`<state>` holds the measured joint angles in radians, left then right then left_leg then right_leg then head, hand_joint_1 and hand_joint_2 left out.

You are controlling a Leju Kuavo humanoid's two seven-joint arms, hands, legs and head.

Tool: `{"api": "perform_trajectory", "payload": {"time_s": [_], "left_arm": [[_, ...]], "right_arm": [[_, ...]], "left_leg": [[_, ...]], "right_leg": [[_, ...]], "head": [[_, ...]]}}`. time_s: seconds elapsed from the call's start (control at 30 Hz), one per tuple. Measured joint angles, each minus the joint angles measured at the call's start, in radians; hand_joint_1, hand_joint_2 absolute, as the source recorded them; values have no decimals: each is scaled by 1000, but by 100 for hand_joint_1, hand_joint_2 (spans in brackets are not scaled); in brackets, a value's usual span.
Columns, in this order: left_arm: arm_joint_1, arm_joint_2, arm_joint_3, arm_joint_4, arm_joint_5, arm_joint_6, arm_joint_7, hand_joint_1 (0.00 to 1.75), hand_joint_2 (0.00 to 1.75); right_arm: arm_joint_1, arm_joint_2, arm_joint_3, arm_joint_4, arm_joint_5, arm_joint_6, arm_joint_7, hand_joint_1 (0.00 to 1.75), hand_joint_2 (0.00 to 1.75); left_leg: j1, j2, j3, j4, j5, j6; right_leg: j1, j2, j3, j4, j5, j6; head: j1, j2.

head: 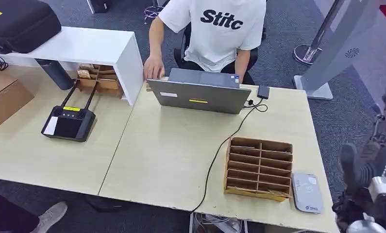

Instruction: Pass the card to the sensor for recognition and then transmit it.

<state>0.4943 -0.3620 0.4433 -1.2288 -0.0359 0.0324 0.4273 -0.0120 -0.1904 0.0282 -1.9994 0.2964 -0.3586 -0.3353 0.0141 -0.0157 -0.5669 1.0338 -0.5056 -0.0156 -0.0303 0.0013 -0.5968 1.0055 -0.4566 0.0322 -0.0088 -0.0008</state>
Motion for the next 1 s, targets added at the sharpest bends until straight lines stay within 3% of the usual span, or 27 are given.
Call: {"api": "perform_trajectory", "payload": {"time_s": [0.03, 0.07, 0.23, 0.43, 0.7, 1.0], "left_arm": [[3, 0, -5, -6, 0, 1, 1, 0, 175], [5, 0, -8, -11, 1, 3, 1, 0, 175], [27, -1, -34, -41, 18, 29, 22, 0, 175], [41, -2, -53, -68, 26, 37, 41, 0, 175], [43, -2, -63, -78, 27, 35, 48, 0, 175], [30, -1, -53, -77, -18, -28, 47, 0, 175]], "right_arm": [[16, -1, -6, -11, 4, 0, 0, 0, 0], [26, -1, -10, -18, 8, 0, 0, 0, 175], [92, -2, -24, -52, 87, -8, 26, 0, 175], [156, -21, -21, -54, 383, -71, 107, 0, 175], [176, -36, -10, -47, 461, -87, 154, 0, 175], [117, -77, 104, 41, 674, -82, 238, 0, 175]], "left_leg": [[0, 0, 0, 0, 0, 0], [0, 0, 0, 0, 0, 0], [0, 1, 0, 0, 0, 0], [0, 1, 0, 0, 0, 0], [0, 1, 0, 0, 0, 0], [0, 2, 0, 0, 0, 0]], "right_leg": [[0, 0, 0, 0, 0, 0], [0, 0, 0, 0, 0, 0], [0, 0, 0, 0, 0, 0], [0, 1, 0, 0, 0, 0], [0, 1, 1, 0, 0, 0], [0, 1, 1, 0, 0, 0]], "head": [[0, 0], [0, 0], [0, 0], [0, 0], [0, 0], [0, 0]]}}
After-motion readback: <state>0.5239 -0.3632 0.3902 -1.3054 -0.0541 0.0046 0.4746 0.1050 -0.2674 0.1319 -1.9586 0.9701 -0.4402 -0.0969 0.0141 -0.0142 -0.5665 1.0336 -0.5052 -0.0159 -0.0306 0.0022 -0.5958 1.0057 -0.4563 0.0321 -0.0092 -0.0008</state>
